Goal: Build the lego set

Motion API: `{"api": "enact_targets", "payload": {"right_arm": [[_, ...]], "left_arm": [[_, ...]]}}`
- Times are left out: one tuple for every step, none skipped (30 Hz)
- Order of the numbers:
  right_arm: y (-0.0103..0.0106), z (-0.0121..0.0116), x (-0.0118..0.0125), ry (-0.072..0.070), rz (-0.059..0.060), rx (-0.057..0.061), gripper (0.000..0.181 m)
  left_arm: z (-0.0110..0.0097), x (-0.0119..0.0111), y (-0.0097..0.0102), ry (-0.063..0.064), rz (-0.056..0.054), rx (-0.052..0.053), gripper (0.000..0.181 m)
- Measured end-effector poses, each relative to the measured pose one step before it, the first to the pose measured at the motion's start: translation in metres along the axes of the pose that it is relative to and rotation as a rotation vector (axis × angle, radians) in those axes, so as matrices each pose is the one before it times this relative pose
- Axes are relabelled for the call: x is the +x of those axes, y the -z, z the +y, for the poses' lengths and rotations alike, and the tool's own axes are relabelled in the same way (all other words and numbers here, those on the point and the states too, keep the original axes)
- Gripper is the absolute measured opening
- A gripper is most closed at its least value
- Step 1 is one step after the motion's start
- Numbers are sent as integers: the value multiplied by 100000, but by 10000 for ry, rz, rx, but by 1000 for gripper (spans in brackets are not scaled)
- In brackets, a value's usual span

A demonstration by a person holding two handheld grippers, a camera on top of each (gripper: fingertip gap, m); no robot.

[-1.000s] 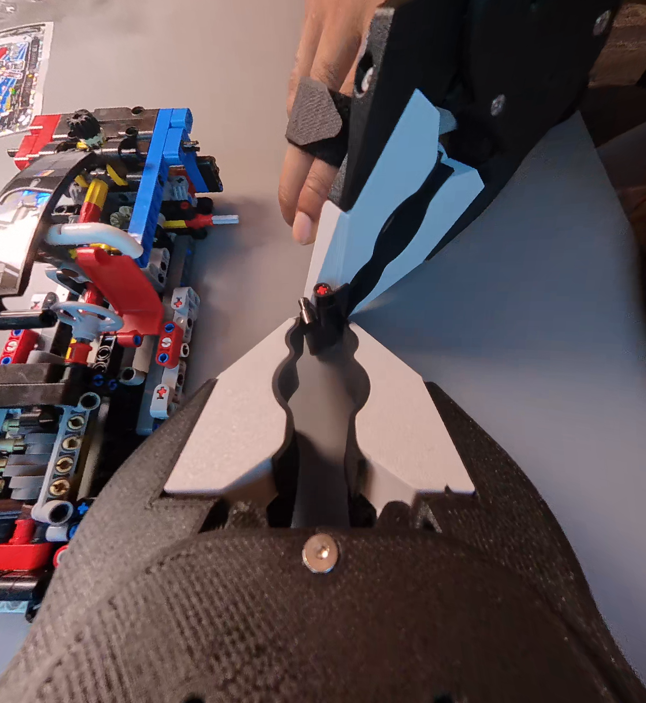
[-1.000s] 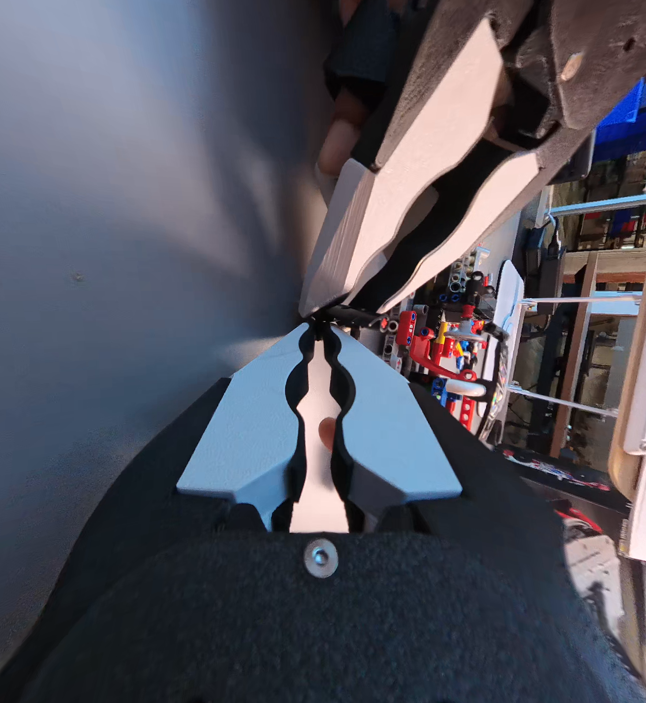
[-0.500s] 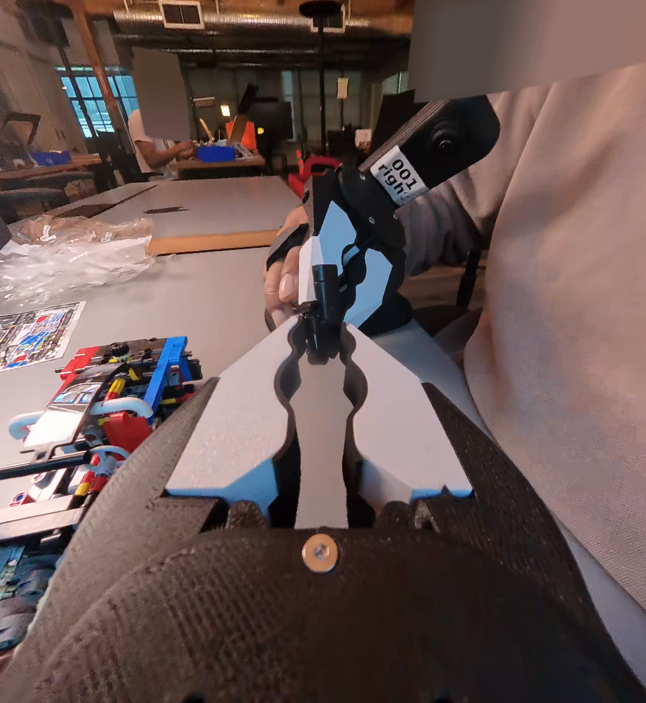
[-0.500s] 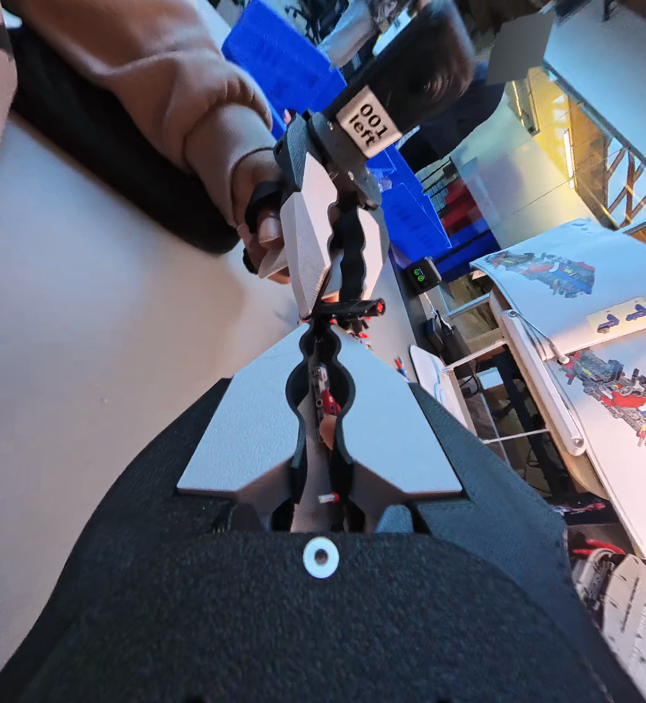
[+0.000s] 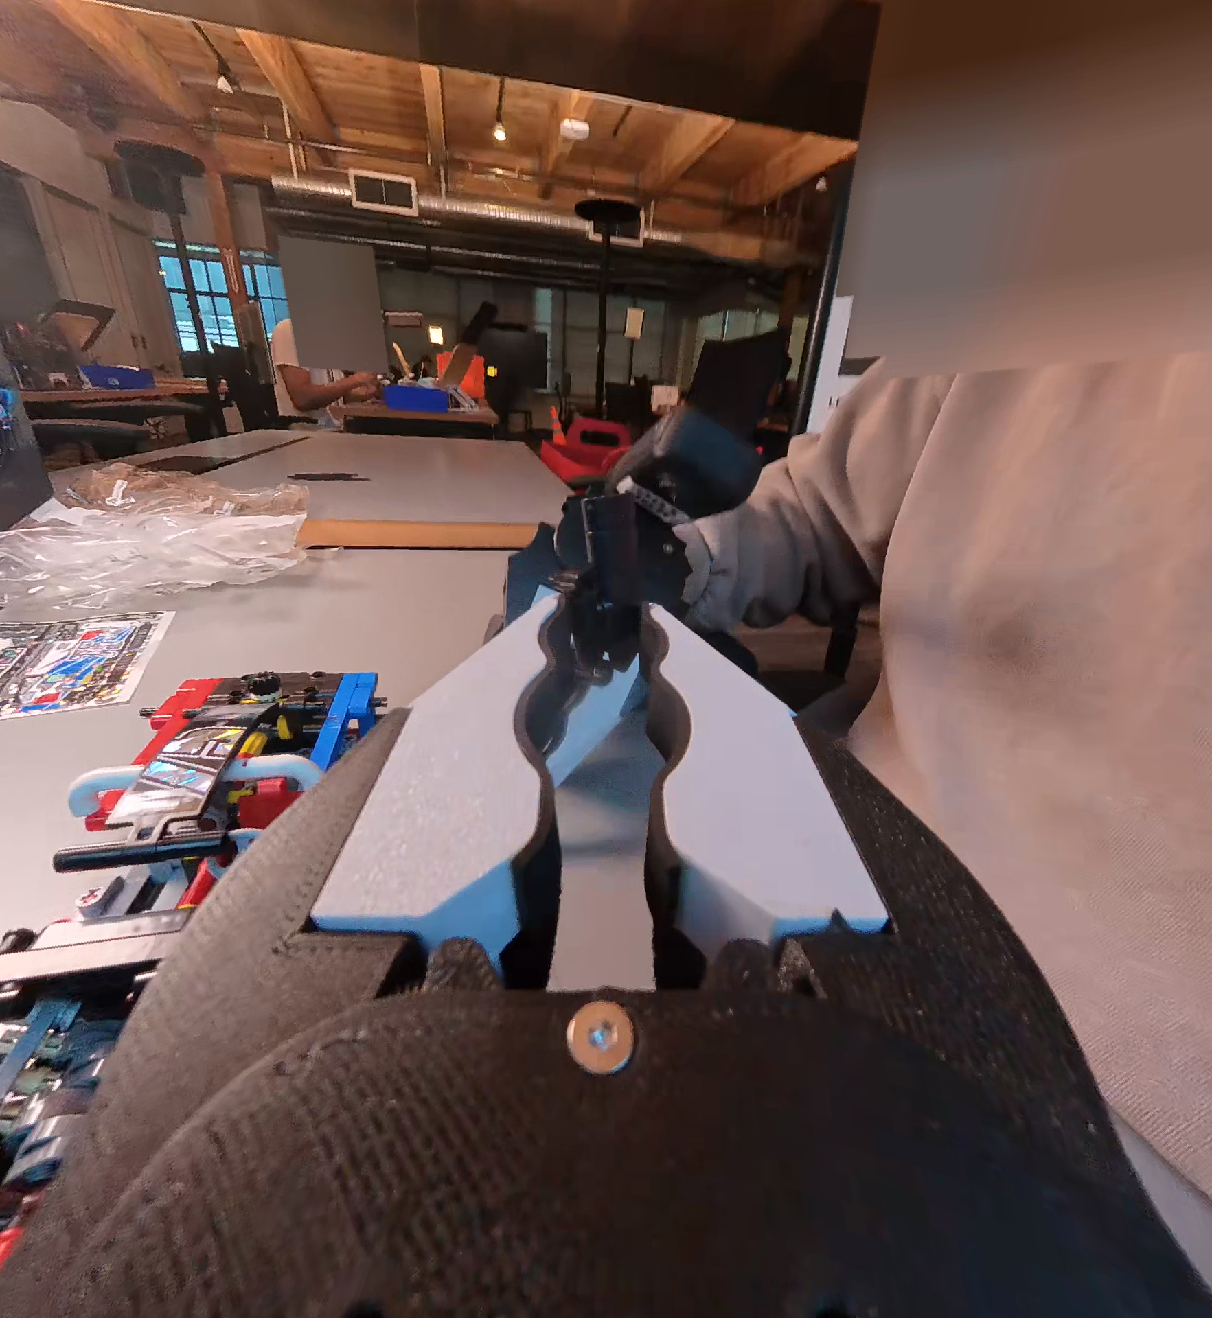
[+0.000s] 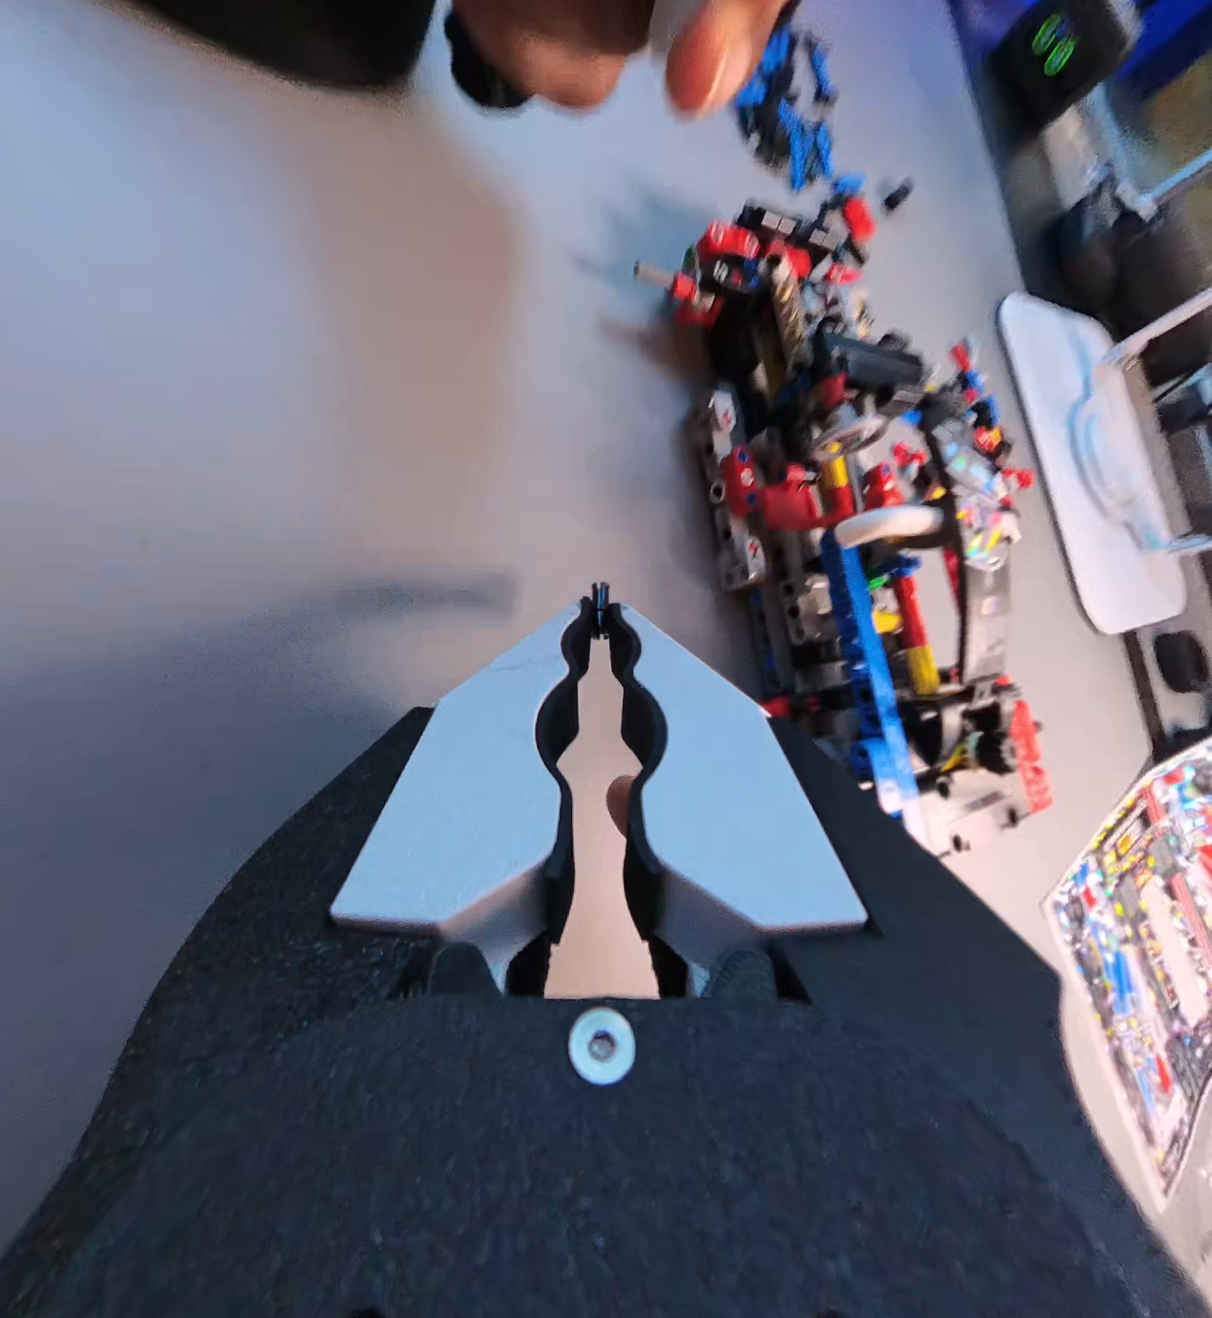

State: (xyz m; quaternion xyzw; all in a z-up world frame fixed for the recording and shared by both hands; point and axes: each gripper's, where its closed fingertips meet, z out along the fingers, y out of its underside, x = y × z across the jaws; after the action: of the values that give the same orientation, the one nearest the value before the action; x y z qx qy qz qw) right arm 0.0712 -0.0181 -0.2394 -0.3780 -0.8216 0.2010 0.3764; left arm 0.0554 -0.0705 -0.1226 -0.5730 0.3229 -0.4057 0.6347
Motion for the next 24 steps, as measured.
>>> {"api": "enact_targets", "payload": {"right_arm": [[-302,585,-207,-130,-169,-353,2],[-212,293,-200,-192,-207,-170,2],[-170,243,-72,-228,-173,-165,3],[-142,259,-85,-178,-181,-157,3],[-93,165,-33,-150,-156,-93,3],[13,30,112,-164,-77,-5,6],[44,27,88,-175,-99,-24,8],[158,-316,156,-217,-64,180,11],[415,-1102,214,-403,-47,654,14],[583,-1734,-58,-698,-294,979,16],[570,-2103,-444,-922,-577,1124,19],[431,-2283,-718,-1096,-775,1236,21],[137,-2114,-677,-1209,-743,1213,24],[-205,-1664,-613,-1141,-689,1087,27],[-408,-1197,-652,-964,-710,929,32],[-515,-790,-744,-760,-763,729,37],[-589,-480,-691,-623,-681,509,43],[-581,-358,-704,-524,-650,378,47],[-513,-320,-646,-486,-572,319,48],[-438,-247,-352,-469,-371,239,49],[-356,-162,-240,-420,-303,165,50],[-216,-189,-391,-356,-371,185,50],[-148,-158,-306,-331,-280,157,49],[-74,-127,-291,-250,-231,121,48]], "left_arm": [[-367,-298,252,293,-14,270,16],[-269,-279,220,201,-43,193,17],[-213,-241,185,142,-53,145,17],[-207,-171,134,117,-42,142,16],[-167,-72,92,114,2,121,16],[-96,-21,48,96,25,76,16],[-70,-10,15,69,14,61,17],[-118,49,26,66,45,91,16],[-229,121,19,110,97,158,16],[-303,112,55,129,99,213,16],[-339,130,49,108,112,222,16],[-320,160,45,96,125,210,16],[-366,193,45,113,147,247,16],[-374,211,30,144,147,257,16],[-306,247,-8,107,153,222,16],[-147,189,-29,20,95,119,16],[-27,160,-59,-75,40,33,16],[34,171,-69,-113,32,-14,16],[61,205,-77,-95,66,-25,16],[18,222,-64,-72,90,-2,16],[22,181,-60,-67,76,-3,16],[51,109,-33,-77,48,-30,16],[87,55,-14,-91,16,-63,16],[106,29,-3,-96,0,-78,16]]}}
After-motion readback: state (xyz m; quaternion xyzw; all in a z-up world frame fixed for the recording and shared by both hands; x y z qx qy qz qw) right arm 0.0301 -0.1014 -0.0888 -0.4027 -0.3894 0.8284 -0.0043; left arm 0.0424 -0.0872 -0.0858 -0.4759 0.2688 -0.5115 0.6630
